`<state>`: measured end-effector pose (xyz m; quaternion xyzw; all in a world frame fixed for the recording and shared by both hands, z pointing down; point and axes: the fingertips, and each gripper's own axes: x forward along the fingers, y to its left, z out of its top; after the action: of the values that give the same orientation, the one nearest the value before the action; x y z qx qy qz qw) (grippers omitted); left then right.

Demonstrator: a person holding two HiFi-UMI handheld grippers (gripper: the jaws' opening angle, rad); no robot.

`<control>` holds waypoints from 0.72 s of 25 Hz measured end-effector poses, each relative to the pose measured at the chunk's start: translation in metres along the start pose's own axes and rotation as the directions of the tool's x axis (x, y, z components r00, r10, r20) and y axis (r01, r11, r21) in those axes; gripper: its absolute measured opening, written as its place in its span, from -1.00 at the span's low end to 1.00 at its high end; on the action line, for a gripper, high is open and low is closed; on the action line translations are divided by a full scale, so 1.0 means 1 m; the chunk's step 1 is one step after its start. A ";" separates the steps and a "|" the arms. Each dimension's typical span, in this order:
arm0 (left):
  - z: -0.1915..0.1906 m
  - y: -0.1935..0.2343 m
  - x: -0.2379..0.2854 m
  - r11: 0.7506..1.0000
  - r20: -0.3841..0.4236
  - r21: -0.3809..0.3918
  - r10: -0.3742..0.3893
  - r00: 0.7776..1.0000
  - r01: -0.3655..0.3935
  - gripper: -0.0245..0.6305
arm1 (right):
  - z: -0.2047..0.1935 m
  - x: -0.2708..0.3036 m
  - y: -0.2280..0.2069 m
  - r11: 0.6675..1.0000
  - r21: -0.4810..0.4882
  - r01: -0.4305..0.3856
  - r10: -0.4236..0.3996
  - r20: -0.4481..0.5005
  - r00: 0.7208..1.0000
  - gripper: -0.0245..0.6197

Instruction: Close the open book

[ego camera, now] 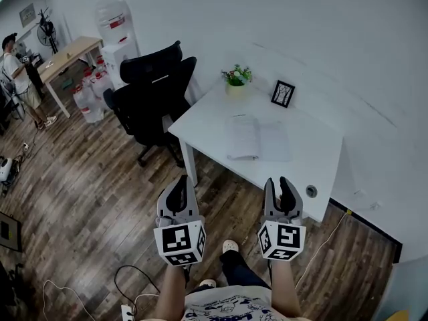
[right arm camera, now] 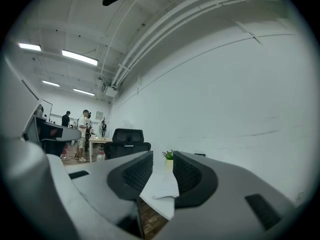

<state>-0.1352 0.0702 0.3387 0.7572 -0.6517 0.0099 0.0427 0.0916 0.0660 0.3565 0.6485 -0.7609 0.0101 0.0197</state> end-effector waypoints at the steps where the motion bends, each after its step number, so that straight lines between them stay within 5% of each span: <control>1: 0.002 -0.002 0.008 1.000 0.000 0.002 0.006 1.000 -0.006 -0.85 | 0.002 0.009 -0.004 1.000 -0.002 -0.008 0.008 0.000 1.000 -0.56; 18: 0.014 -0.029 0.128 0.996 0.001 0.026 0.089 0.996 -0.089 -0.85 | 0.008 0.129 -0.074 0.997 -0.032 -0.076 0.076 -0.001 0.997 -0.51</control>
<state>-0.0879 -0.0524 0.3324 0.7279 -0.6846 0.0204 0.0324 0.1445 -0.0732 0.3529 0.6187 -0.7851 -0.0014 0.0294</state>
